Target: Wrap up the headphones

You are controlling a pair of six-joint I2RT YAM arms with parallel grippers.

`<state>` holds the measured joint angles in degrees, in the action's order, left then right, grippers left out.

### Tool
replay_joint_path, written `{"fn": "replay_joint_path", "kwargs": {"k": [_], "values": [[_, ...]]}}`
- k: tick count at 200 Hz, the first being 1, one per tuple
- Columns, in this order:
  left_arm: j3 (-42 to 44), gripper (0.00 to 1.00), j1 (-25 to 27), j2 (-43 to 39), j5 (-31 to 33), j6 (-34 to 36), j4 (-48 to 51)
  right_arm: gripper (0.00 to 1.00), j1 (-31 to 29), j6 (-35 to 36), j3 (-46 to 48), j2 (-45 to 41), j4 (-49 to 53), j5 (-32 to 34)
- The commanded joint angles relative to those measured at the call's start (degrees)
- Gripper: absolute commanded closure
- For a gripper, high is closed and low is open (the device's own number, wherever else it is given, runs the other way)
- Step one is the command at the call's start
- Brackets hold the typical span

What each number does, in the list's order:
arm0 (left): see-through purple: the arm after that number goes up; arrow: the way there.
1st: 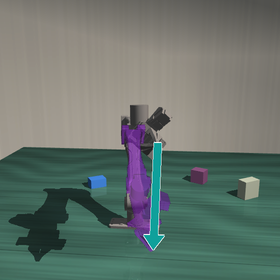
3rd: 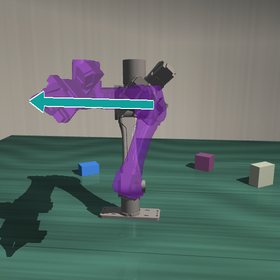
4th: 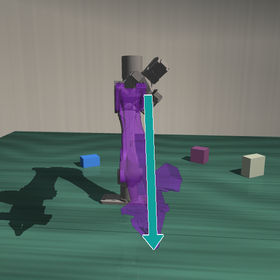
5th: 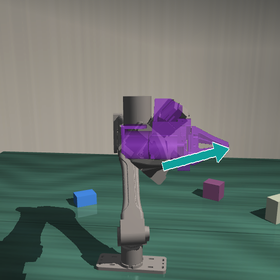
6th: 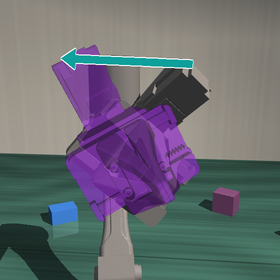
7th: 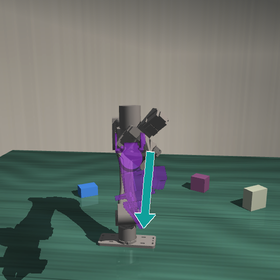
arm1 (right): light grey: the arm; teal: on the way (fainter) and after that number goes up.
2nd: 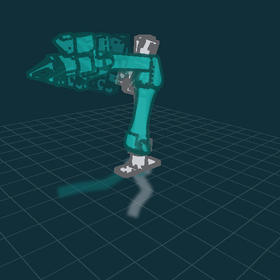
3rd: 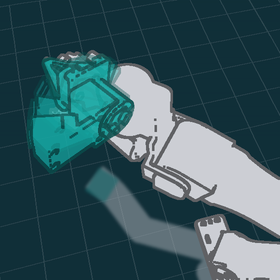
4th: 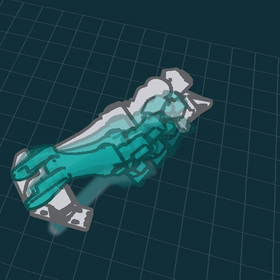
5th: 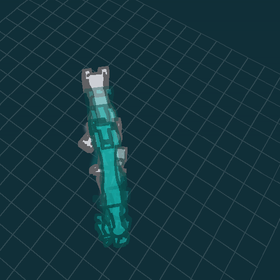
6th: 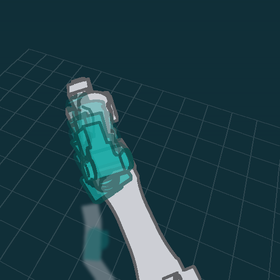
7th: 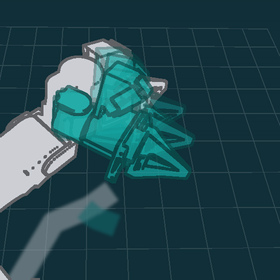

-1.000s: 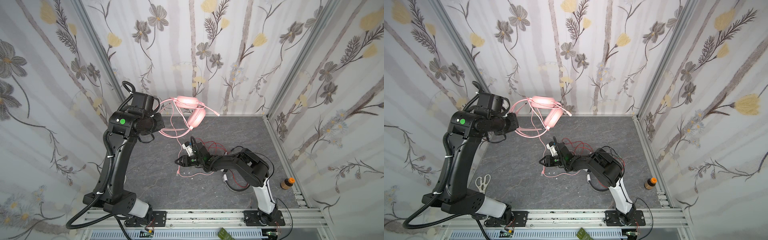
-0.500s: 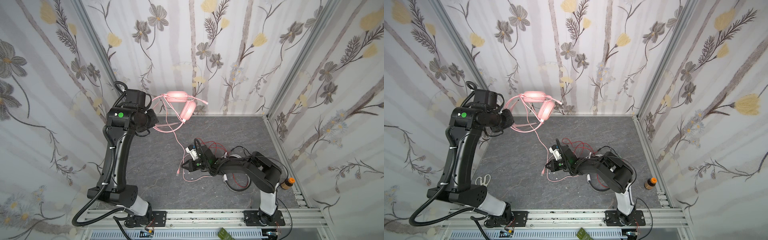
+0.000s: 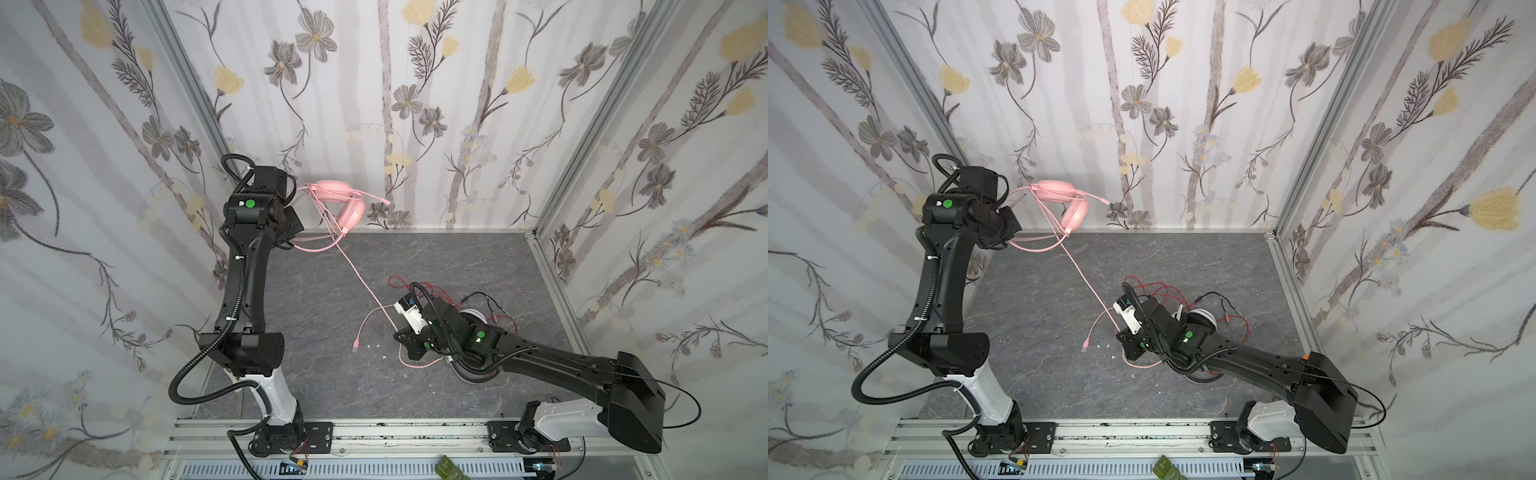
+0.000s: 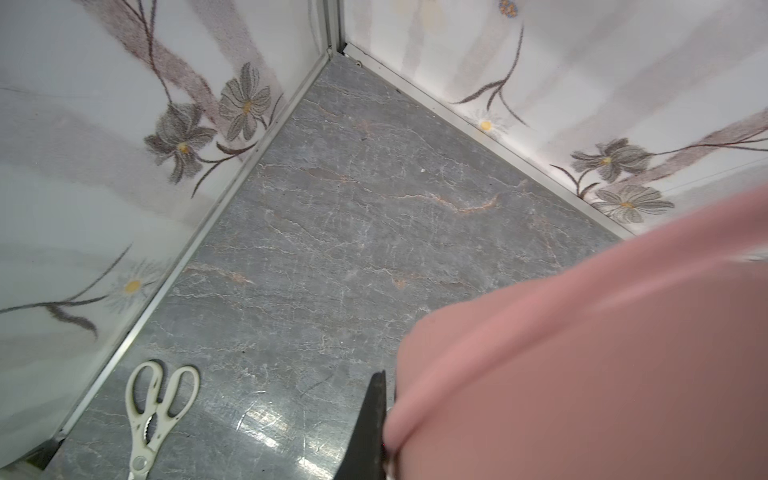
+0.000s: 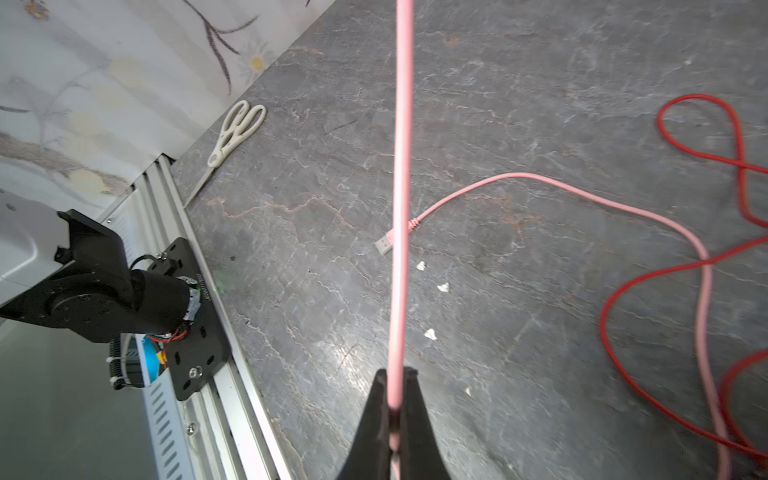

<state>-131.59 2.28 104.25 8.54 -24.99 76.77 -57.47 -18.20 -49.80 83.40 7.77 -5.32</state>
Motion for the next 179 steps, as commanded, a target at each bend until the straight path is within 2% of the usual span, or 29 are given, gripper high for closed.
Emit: {"fn": "replay_joint_path", "kwargs": {"k": [1,41,103,149,179], "values": [[-1.12,1.00,-0.20,1.01,5.20,0.07,-2.70,1.00,-0.53,3.38,0.02,-2.92,8.55,6.68],[1.77,1.00,0.97,0.42,8.79,0.01,-2.27,1.00,-1.18,7.68,-5.00,-6.98,16.48,14.47],[18.18,1.00,12.00,-5.04,22.30,3.20,-4.85,1.00,-5.62,22.51,-24.79,-2.88,29.85,34.34],[31.14,1.00,21.49,-11.77,23.89,9.88,-8.31,1.00,-5.40,39.10,-30.97,-0.69,23.98,44.75],[38.42,1.00,26.64,-17.10,19.11,13.09,-10.28,1.00,-3.70,49.00,-31.52,-0.54,15.53,42.53]]}}
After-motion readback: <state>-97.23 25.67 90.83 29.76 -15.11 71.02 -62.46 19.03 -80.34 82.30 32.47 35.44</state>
